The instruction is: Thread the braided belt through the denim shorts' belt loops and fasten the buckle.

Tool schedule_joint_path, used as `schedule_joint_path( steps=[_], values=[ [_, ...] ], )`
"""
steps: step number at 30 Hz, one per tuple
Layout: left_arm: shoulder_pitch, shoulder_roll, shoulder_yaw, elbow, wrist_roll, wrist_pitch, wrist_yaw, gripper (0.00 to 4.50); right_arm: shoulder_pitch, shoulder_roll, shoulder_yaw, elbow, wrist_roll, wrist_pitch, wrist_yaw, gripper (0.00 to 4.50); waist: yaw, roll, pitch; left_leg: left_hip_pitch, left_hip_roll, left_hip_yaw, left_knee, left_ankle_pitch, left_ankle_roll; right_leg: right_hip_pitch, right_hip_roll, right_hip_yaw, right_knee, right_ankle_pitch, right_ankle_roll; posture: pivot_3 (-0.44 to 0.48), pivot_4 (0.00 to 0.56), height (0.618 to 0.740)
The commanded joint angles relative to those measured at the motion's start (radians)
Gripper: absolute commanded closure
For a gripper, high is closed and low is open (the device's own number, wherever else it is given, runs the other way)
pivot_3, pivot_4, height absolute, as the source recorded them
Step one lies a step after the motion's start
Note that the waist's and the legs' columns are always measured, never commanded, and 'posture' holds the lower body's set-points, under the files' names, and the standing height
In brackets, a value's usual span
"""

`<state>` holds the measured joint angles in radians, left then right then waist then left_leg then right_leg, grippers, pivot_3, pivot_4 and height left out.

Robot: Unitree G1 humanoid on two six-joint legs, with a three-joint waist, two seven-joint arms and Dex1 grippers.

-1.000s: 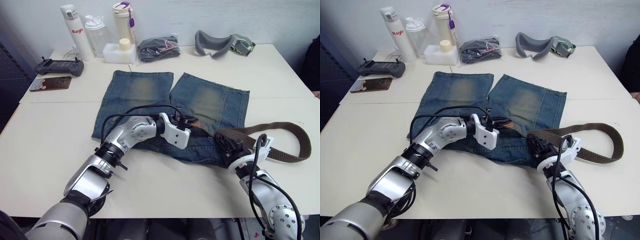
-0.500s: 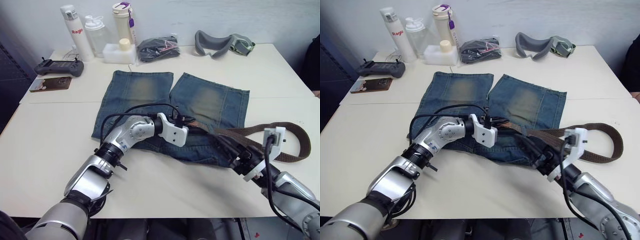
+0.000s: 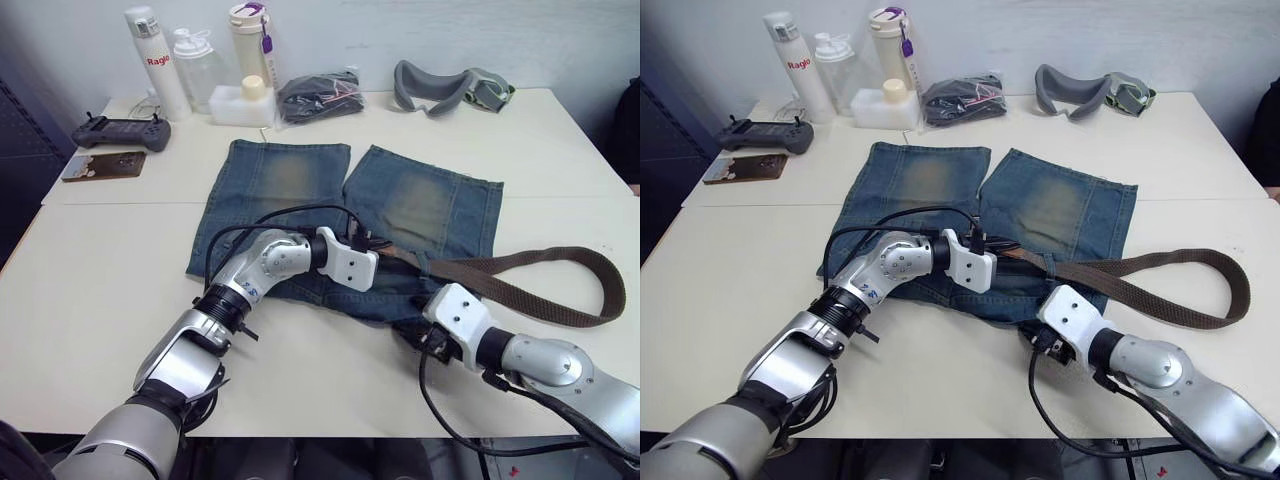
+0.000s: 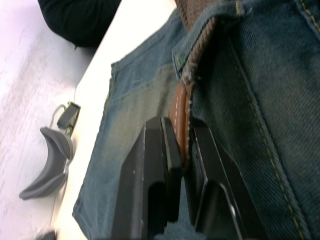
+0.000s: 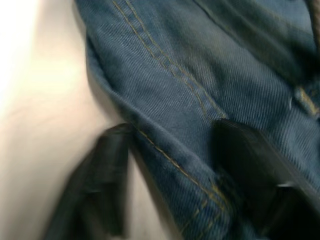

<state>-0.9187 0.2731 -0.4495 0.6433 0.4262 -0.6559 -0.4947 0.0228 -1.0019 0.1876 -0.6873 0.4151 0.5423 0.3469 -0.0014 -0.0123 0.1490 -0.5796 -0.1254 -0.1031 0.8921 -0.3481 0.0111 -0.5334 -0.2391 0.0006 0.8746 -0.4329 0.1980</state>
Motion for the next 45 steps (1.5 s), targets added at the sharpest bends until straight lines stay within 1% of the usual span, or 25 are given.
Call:
schedule_joint_path(
  steps=[1,2,3,8,12,14,17,21,24,27,29,30,32,33,34,36,37,38,40,43,45],
  values=[
    [-0.015,0.023,0.022,-0.018,-0.015,0.012,-0.017,4.50,0.042,-0.033,-0.071,0.067,-0.120,-0.034,0.024,3.83,0.001,0.000,0.000,0.000,0.000,0.000,0.000,0.000,0.000,0.000,0.000,0.000,0.000,0.000,0.000,0.000,0.150,0.636],
    [-0.020,0.029,0.028,-0.035,-0.023,0.022,-0.031,4.50,0.056,-0.038,-0.125,0.099,-0.137,-0.044,0.024,4.32,0.002,0.000,0.000,0.000,0.000,0.000,0.000,0.000,0.000,0.000,0.000,0.000,0.000,0.000,0.000,0.000,0.150,0.636],
    [-0.025,0.032,0.032,-0.048,-0.029,0.031,-0.041,4.50,0.067,-0.038,-0.166,0.123,-0.147,-0.051,0.028,4.42,0.003,0.000,0.000,0.000,-0.001,0.000,0.001,0.000,0.000,0.001,0.000,0.000,0.000,0.000,0.000,0.000,0.150,0.636],
    [-0.045,0.041,0.036,-0.134,-0.061,0.127,-0.118,4.50,0.109,-0.028,-0.307,0.215,-0.173,-0.063,0.075,4.42,0.023,0.000,0.000,-0.001,-0.002,0.000,0.002,0.000,0.001,0.001,-0.001,0.000,0.000,0.001,0.002,0.000,0.150,0.636],
    [-0.068,0.074,0.030,-0.256,-0.065,0.285,-0.237,4.50,0.121,-0.011,-0.350,0.256,-0.197,-0.067,0.105,4.42,0.025,0.000,0.000,-0.001,-0.003,0.000,0.002,0.000,0.001,0.001,-0.001,0.001,0.000,0.001,0.002,0.000,0.150,0.636],
    [-0.066,0.062,0.040,-0.317,-0.093,0.357,-0.270,4.50,0.115,0.007,-0.350,0.261,-0.201,-0.066,0.121,4.42,0.027,0.000,0.000,-0.001,-0.002,0.000,0.001,0.000,0.001,0.001,-0.001,0.000,0.000,0.001,0.002,0.000,0.150,0.636],
    [-0.063,0.057,0.036,-0.374,-0.080,0.414,-0.290,4.50,0.096,0.029,-0.327,0.260,-0.216,-0.055,0.132,4.42,0.024,0.000,0.000,-0.001,-0.002,0.000,0.002,0.000,0.001,0.001,-0.001,0.001,-0.001,0.001,0.002,0.000,0.150,0.636],
    [-0.035,0.061,0.027,-0.388,-0.063,0.446,-0.295,4.50,0.084,0.058,-0.324,0.262,-0.229,-0.041,0.146,4.42,0.019,0.000,0.000,-0.001,-0.001,0.001,0.001,0.001,0.001,0.001,-0.001,0.001,-0.001,0.001,0.002,0.000,0.150,0.636],
    [0.001,0.071,0.008,-0.385,-0.043,0.451,-0.291,4.50,0.075,0.066,-0.342,0.268,-0.233,-0.043,0.163,4.42,0.017,0.000,0.000,-0.001,-0.001,0.001,0.001,0.000,0.001,0.001,0.000,0.001,-0.001,0.001,0.002,0.000,0.150,0.636],
    [0.014,0.053,0.004,-0.380,-0.036,0.463,-0.276,4.50,0.073,0.093,-0.403,0.257,-0.162,-0.027,0.210,4.42,0.017,0.000,0.000,-0.001,-0.001,0.001,0.002,0.000,0.001,0.001,0.000,0.001,-0.001,0.001,0.002,0.000,0.150,0.636],
    [0.015,0.038,0.003,-0.374,-0.029,0.472,-0.258,4.50,0.093,0.085,-0.450,0.248,-0.120,-0.021,0.272,3.51,0.024,-0.001,0.000,-0.001,-0.001,0.001,0.002,0.000,0.001,0.001,0.000,0.001,-0.001,0.001,0.002,0.000,0.150,0.636],
    [0.015,0.032,0.004,-0.372,-0.027,0.476,-0.253,4.50,0.102,0.079,-0.465,0.246,-0.110,-0.022,0.296,3.19,0.024,-0.001,0.000,-0.001,-0.002,0.001,0.002,0.000,0.001,0.001,-0.001,0.001,-0.001,0.001,0.002,0.000,0.150,0.636],
    [0.015,0.016,0.008,-0.371,-0.024,0.490,-0.233,4.50,0.115,0.091,-0.543,0.219,-0.016,0.044,0.342,2.29,0.025,0.000,0.000,-0.002,-0.002,0.001,0.002,0.000,0.001,0.001,-0.001,0.001,-0.001,0.001,0.002,0.000,0.150,0.636],
    [0.016,0.008,0.011,-0.373,-0.021,0.497,-0.220,4.50,0.114,0.114,-0.592,0.196,0.069,0.103,0.351,1.74,0.025,0.000,0.000,-0.002,-0.002,0.001,0.002,0.000,0.001,0.001,-0.001,0.001,-0.001,0.001,0.002,0.000,0.150,0.636],
    [0.018,0.000,0.015,-0.378,-0.016,0.502,-0.202,4.50,0.102,0.160,-0.655,0.172,0.206,0.192,0.325,1.35,0.025,-0.001,0.000,-0.002,-0.002,0.001,0.002,0.000,0.001,0.001,-0.001,0.001,-0.001,0.001,0.002,0.000,0.150,0.636],
    [0.025,-0.009,0.017,-0.388,-0.010,0.505,-0.177,4.50,0.086,0.238,-0.744,0.139,0.449,0.329,0.263,0.37,0.024,-0.001,0.000,-0.002,-0.001,0.000,0.002,0.000,0.001,0.001,-0.001,0.001,-0.001,0.001,0.002,0.000,0.150,0.636],
    [0.033,-0.013,0.017,-0.396,-0.007,0.505,-0.163,4.50,0.100,0.272,-0.770,0.125,0.591,0.377,0.230,0.04,0.023,-0.001,0.000,-0.002,0.000,0.001,0.002,0.000,0.001,0.001,-0.002,0.001,-0.001,0.001,0.002,0.000,0.150,0.636],
    [0.042,-0.017,0.018,-0.406,-0.006,0.504,-0.150,4.50,0.120,0.302,-0.776,0.107,0.708,0.405,0.199,0.04,0.022,-0.001,0.000,-0.002,0.000,0.001,0.002,0.000,0.001,0.001,-0.004,0.002,-0.001,0.001,0.002,0.000,0.150,0.636],
    [0.051,-0.021,0.019,-0.417,-0.002,0.499,-0.128,4.50,0.128,0.355,-0.764,0.082,0.851,0.423,0.111,0.04,0.022,-0.001,0.000,-0.002,0.000,0.001,0.001,0.000,0.001,0.000,-0.005,0.002,-0.002,0.001,0.002,0.000,0.150,0.636],
    [0.056,-0.030,0.024,-0.432,0.003,0.487,-0.090,4.50,0.065,0.487,-0.678,0.123,1.042,0.384,-0.178,0.04,0.014,0.000,0.000,-0.002,0.000,0.001,0.002,0.000,0.001,0.001,-0.006,0.005,-0.001,0.001,0.001,0.000,0.150,0.636],
    [0.059,-0.042,0.029,-0.440,-0.005,0.495,-0.079,4.50,0.047,0.555,-0.631,0.157,1.189,0.339,-0.308,0.04,0.010,0.000,0.000,-0.002,0.000,0.001,0.003,0.000,0.001,0.001,-0.008,0.005,-0.001,0.001,0.001,0.000,0.150,0.636]
  ],
)
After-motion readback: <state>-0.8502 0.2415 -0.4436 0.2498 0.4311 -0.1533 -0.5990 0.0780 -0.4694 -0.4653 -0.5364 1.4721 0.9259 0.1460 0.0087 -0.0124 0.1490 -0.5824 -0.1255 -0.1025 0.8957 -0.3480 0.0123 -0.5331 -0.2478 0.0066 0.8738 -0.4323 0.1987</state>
